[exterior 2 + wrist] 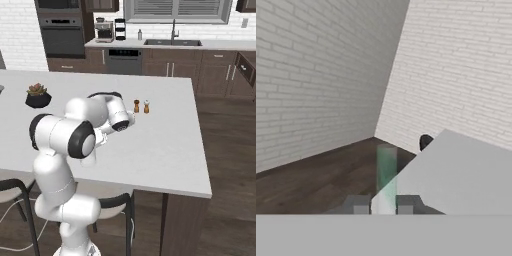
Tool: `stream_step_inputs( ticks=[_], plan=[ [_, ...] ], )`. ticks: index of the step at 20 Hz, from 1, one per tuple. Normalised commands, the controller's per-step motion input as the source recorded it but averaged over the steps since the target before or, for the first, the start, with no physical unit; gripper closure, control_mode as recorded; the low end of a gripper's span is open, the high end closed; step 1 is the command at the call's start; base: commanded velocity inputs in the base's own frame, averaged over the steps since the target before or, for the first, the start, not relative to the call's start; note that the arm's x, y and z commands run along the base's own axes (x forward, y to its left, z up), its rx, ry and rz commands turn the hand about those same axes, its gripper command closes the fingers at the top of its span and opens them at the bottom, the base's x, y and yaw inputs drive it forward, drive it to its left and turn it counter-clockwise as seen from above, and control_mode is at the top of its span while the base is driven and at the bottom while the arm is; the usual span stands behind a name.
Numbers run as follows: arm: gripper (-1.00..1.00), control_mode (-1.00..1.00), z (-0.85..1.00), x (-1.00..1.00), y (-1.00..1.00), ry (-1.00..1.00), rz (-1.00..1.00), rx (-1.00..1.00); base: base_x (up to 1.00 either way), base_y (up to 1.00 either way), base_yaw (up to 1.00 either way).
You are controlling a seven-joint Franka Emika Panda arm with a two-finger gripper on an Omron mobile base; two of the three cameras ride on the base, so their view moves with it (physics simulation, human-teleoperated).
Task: Take a straw from the drawer in front and place it inside the glass cup on the dining counter.
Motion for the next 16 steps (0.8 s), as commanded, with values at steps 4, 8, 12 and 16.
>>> stream_step_inputs(
  ticks=[4,8,12,16],
  plan=[
    [1.0,-1.0,-0.22,0.29,0.0,0.04,-0.01,0.0,0.0,0.0,0.0],
    [1.0,-1.0,-0.25,0.23,0.0,0.04,-0.01,0.0,0.0,0.0,0.0],
    [1.0,-1.0,-0.16,-0.15,0.01,0.07,-0.02,0.0,0.0,0.0,0.0],
    [1.0,-1.0,-0.05,-0.57,0.02,0.04,0.0,0.0,0.0,0.0,0.0]
  ],
)
